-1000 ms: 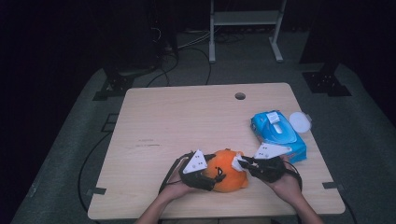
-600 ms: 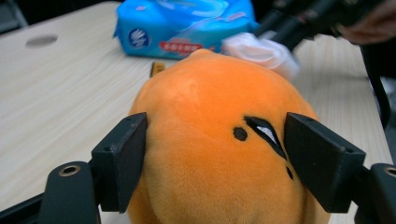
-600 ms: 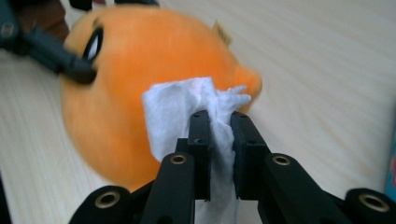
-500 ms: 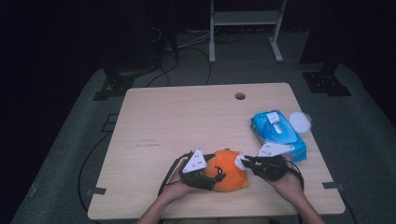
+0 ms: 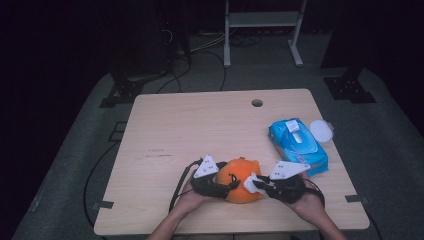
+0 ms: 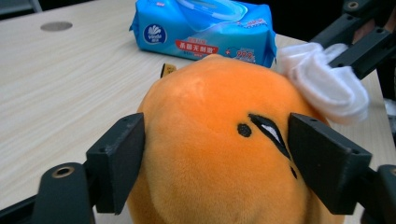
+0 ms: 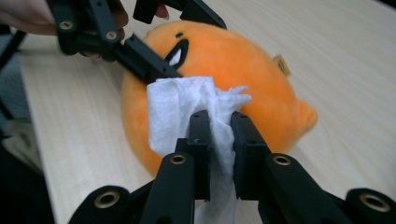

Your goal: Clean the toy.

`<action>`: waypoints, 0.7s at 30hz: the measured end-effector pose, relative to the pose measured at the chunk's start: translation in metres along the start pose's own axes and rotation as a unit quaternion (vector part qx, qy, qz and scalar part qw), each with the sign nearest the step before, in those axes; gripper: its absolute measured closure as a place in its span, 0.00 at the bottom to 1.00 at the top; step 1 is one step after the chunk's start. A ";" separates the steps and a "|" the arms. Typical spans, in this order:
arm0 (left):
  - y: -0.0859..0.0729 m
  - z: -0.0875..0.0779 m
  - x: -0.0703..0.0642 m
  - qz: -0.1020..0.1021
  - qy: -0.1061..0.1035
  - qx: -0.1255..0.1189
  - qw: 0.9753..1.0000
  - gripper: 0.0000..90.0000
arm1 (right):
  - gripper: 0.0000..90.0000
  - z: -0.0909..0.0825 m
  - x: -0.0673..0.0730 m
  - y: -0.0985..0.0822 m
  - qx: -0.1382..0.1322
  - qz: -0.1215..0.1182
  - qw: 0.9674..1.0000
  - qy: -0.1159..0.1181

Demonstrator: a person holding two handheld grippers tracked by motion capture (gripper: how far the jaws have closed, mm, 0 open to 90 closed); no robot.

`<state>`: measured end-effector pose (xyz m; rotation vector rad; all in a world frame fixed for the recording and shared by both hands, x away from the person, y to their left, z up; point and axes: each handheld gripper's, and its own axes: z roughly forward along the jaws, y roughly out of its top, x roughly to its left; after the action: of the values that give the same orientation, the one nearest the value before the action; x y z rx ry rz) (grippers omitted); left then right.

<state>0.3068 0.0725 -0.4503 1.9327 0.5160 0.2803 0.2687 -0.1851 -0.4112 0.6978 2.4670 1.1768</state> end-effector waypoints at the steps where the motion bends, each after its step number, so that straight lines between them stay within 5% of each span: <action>1: 0.001 -0.002 0.001 0.001 -0.006 -0.005 1.000 0.19 | 0.87 0.003 0.000 0.000 0.004 -0.007 1.000 -0.002; 5: 0.002 -0.015 0.009 -0.005 -0.013 -0.022 1.000 0.09 | 0.87 0.005 -0.010 -0.009 0.004 0.010 1.000 -0.006; 8: -0.001 -0.013 0.010 -0.012 -0.031 -0.004 0.999 0.12 | 0.87 -0.002 -0.019 -0.016 0.000 0.034 0.999 -0.004; 12: 0.000 -0.007 0.002 0.010 -0.028 -0.001 1.000 0.26 | 0.88 -0.001 -0.012 -0.009 -0.004 0.020 1.000 -0.014; 14: 0.002 -0.006 -0.002 0.034 -0.025 -0.006 0.999 0.27 | 0.87 -0.003 -0.011 -0.001 -0.029 0.022 0.999 -0.007; 17: 0.003 -0.008 -0.005 0.050 -0.022 -0.005 0.998 0.25 | 0.87 -0.003 -0.011 0.005 -0.031 0.014 0.999 -0.016; 21: 0.002 -0.011 0.007 -0.004 -0.023 0.003 1.000 0.09 | 0.87 0.000 -0.017 -0.005 -0.020 0.017 1.000 -0.017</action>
<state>0.3088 0.0836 -0.4445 1.9370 0.4959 0.2291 0.2810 -0.1967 -0.4135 0.7463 2.4059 1.2115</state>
